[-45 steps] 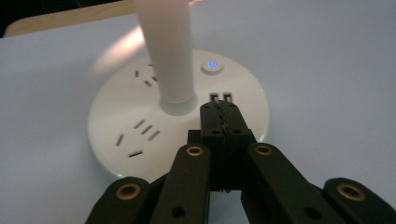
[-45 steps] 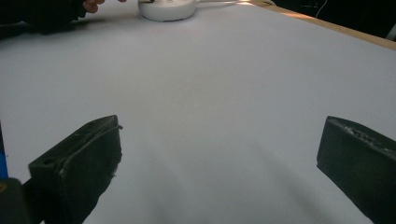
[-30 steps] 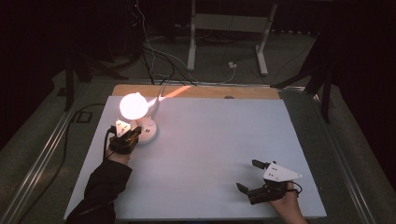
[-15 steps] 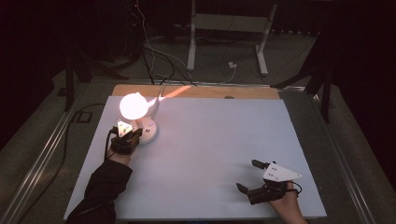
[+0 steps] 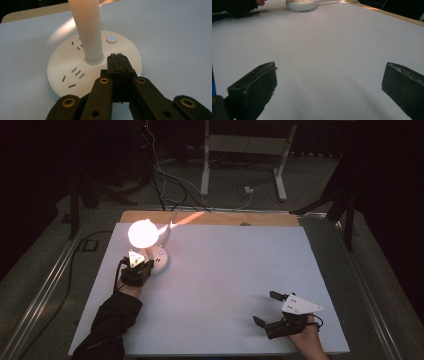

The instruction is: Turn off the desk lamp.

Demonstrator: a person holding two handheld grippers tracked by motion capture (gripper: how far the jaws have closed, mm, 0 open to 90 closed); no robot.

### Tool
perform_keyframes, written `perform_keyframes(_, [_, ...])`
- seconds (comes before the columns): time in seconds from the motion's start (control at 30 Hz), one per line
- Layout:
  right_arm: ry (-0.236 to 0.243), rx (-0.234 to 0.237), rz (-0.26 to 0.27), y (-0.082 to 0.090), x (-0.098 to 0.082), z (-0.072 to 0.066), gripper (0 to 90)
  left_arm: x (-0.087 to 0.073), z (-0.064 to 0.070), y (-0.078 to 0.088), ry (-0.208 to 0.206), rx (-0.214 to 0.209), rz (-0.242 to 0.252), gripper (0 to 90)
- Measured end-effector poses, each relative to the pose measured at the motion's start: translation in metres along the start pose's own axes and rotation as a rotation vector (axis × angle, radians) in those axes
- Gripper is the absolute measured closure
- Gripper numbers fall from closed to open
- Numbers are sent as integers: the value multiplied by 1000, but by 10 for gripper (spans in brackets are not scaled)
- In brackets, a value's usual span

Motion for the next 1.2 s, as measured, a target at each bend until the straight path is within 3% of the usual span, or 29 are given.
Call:
perform_keyframes(0.83, [3, 2, -6, 0, -1, -1, 0, -1, 0, -3, -25, 12, -14, 900])
perform_keyframes(1.0, [1, 1, -2, 0, 0, 0, 0, 10, -2, 7, 8, -2, 32, 900])
perform_keyframes(1.2, [3, 3, -3, 0, 0, 0, 0, 21, -2, 18, 7, 1, 70, 900])
Point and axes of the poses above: each handheld gripper's, and its own axes: y roughly backward along the jaws, x roughly out of its top, z roughly to its right, the point moved 8 cm from there along -y, roughly forward along the jaws, and after that the axes turned 4 degrees about y, right-handed, at the moved point
